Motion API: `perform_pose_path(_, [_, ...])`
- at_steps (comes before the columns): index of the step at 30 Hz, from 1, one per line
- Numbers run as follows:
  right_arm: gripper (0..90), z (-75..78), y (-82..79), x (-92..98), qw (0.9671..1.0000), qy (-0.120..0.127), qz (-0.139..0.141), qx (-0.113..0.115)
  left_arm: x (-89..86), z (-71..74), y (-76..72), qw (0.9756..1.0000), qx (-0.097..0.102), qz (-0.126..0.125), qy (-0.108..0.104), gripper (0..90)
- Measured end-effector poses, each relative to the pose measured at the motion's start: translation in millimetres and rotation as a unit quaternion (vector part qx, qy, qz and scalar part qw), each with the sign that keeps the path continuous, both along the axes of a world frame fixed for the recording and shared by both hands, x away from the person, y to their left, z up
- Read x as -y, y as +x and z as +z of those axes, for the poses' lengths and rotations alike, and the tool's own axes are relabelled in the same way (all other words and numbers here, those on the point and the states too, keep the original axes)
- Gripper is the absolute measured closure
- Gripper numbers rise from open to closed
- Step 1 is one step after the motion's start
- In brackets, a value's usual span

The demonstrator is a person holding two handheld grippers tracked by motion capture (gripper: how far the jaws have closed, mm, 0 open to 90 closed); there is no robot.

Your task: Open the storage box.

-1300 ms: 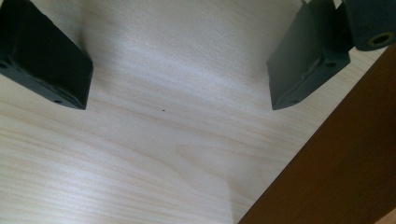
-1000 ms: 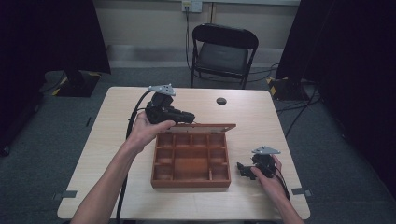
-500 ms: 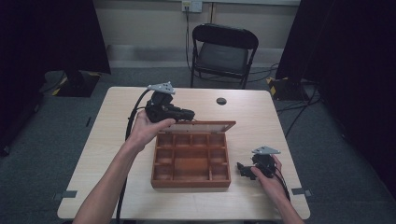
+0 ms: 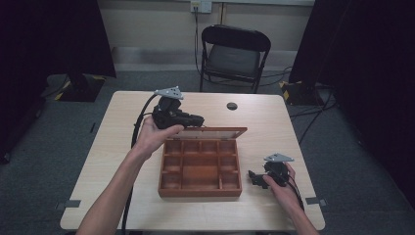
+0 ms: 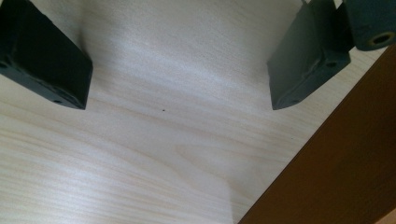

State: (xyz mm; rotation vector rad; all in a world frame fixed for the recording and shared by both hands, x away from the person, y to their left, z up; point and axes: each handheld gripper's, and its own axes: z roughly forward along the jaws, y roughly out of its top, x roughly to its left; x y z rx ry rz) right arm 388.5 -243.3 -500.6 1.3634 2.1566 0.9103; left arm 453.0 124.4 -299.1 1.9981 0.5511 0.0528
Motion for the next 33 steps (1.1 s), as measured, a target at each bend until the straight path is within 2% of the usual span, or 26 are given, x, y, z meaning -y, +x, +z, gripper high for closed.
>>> perform_pose_path(33, [5.7, 0.0, 0.0, 0.0, 1.0, 0.0, 0.0, 0.0, -0.1, -0.1, 0.1, 1.0, -0.001, 0.003, -0.003, 84.6])
